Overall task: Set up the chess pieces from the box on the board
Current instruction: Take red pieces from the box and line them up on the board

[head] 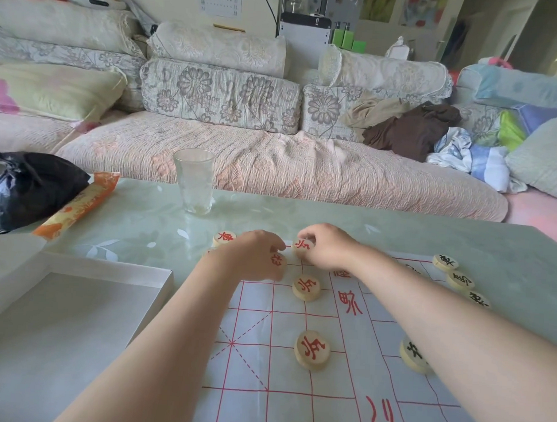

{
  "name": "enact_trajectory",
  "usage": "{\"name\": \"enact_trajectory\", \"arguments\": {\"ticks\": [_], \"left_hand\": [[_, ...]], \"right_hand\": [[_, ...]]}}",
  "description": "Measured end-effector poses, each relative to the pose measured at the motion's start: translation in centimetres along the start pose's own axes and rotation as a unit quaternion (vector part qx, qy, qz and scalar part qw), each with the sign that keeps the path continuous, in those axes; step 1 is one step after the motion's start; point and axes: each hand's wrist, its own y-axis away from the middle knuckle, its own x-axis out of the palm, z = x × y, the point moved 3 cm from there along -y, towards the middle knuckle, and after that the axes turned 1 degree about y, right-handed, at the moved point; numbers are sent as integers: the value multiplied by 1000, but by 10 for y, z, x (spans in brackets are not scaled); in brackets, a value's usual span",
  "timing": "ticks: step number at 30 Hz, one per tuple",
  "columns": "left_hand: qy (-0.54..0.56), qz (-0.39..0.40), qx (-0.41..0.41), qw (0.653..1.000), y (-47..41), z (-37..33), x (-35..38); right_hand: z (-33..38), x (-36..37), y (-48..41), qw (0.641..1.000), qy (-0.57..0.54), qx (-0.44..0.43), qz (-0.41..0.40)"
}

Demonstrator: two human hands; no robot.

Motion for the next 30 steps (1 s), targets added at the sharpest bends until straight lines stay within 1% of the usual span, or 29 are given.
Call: {"name": "enact_trajectory", "arguments": {"ticks": [2,9,13,18,21,23,24,26,28,30], "left_hand": [[-2,-4,3,1000,0,1,1],[3,-13,1,1000,2,1,1],[6,-19,-7,1000,2,4,3],[-5,-8,0,1000,1,4,3],[-35,-25,20,999,6,-2,3],[-45,-46,53,997,11,-9,2],[-48,-55,69,995,14,-12,1],[-37,-62,87,994,19,-18,0],[-19,-53,82,995,26,-22,1],[-20,-44,75,996,34,-24,3]], "right_hand": [[-1,1,-3,1000,-20,-16,18],[-5,5,-1,998,-50,-31,-15],[-7,6,-2,997,-67,-35,-19],[-8,6,-1,996,-79,-33,-15],[-9,-2,10,992,-102,-37,-63],[-10,-8,24,985,-129,-56,-96],[-11,-10,33,983,-140,-65,-95],[-13,-8,51,985,-143,-76,-60],[-15,-2,67,990,-116,-85,-13],[-17,4,77,992,-76,-97,7]]}}
